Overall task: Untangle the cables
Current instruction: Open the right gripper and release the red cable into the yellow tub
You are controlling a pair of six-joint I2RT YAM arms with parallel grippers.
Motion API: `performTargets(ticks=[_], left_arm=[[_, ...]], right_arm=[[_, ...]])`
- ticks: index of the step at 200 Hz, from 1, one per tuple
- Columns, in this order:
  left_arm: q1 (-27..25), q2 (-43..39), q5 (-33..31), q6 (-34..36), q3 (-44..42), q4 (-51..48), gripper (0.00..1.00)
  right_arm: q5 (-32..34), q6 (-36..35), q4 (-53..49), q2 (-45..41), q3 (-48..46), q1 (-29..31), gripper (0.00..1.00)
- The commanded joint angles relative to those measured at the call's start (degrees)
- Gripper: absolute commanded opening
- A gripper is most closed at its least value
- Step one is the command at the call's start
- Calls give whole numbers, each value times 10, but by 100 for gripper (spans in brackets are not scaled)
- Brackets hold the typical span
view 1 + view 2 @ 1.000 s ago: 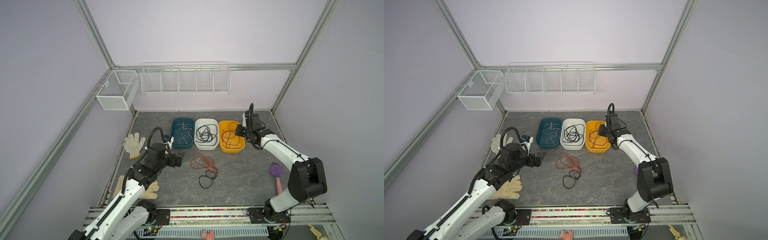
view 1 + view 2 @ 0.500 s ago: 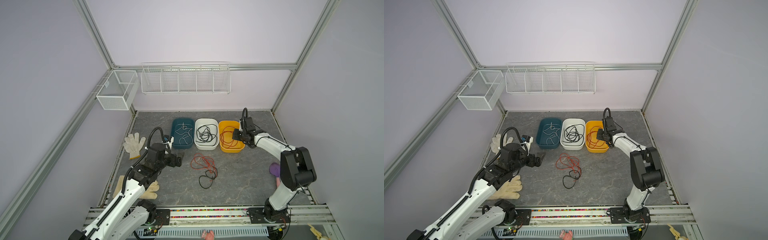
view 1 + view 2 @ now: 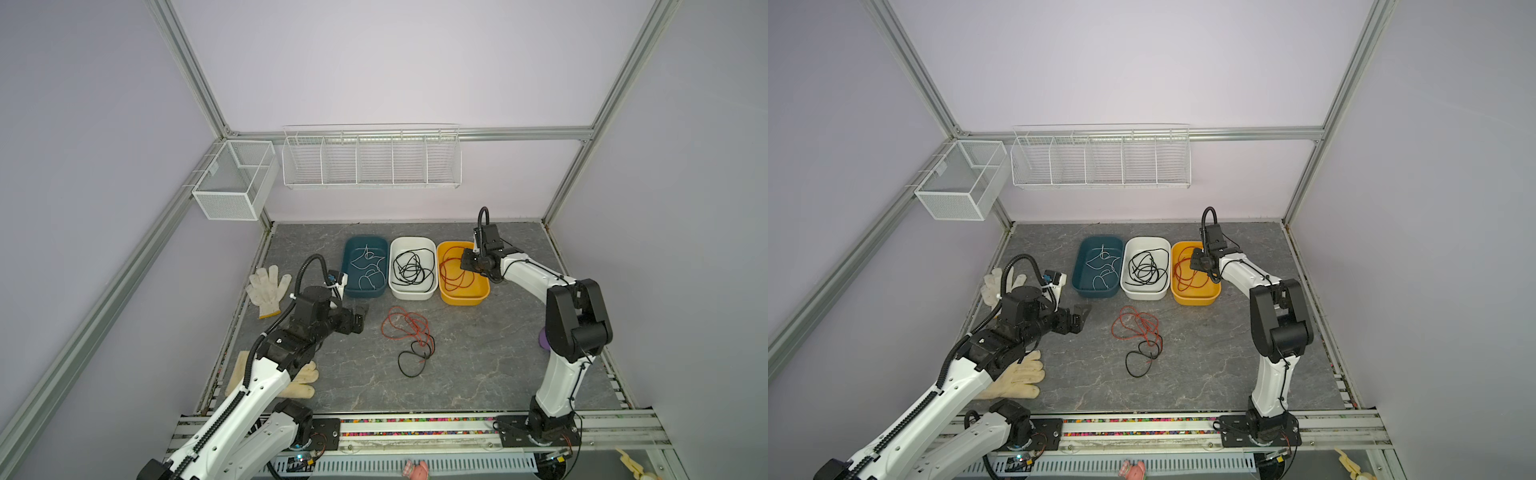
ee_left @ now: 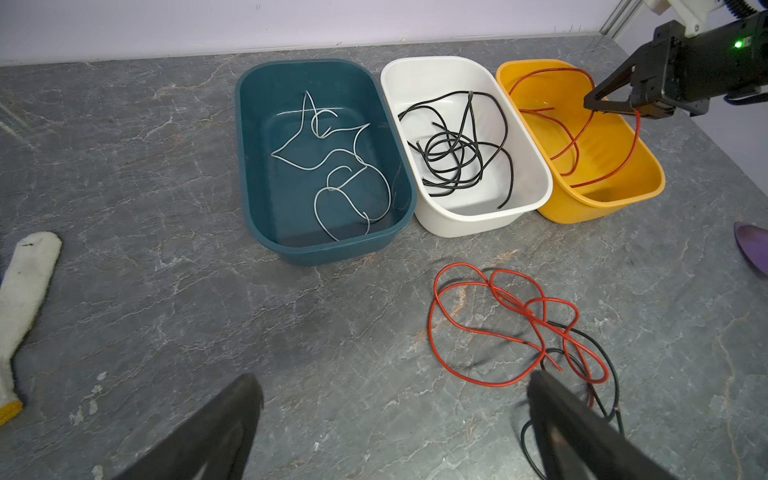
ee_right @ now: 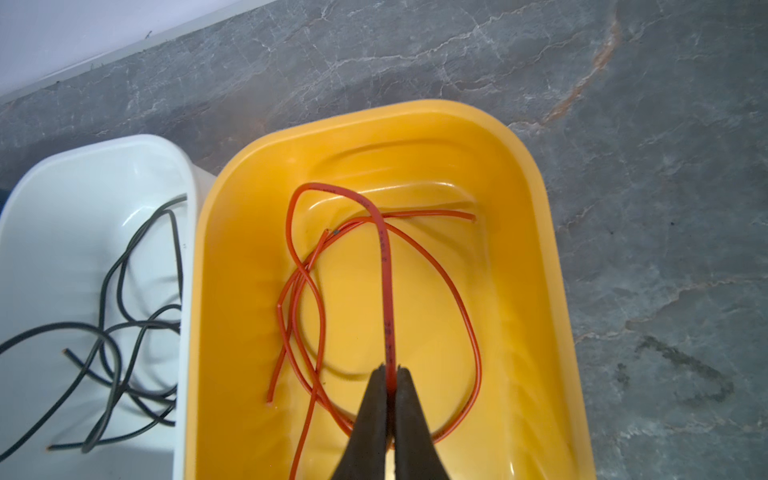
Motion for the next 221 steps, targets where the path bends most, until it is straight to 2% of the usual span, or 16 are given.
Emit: performTargets(ticks=[1, 47, 134, 164, 183, 221], left_arm=[[-2, 0, -10, 11, 0, -5, 99], [-2, 3, -9, 11, 1, -5, 99], [-2, 5, -9, 13, 1, -6, 99], [-2, 5, -9, 12, 0, -6, 99], [-2, 5, -9, 11, 0, -6, 99], [-2, 8, -6, 11, 2, -8, 99]], right_arm=[[3, -12, -29, 24, 19, -7, 6], [14, -4, -45, 4, 9, -7, 9], [42, 17, -89, -85, -7, -7, 37], [48, 20, -116, -104, -2, -8, 38], [17, 23, -115, -128, -18, -9, 41], [-118, 13, -102, -193, -65, 18, 61]])
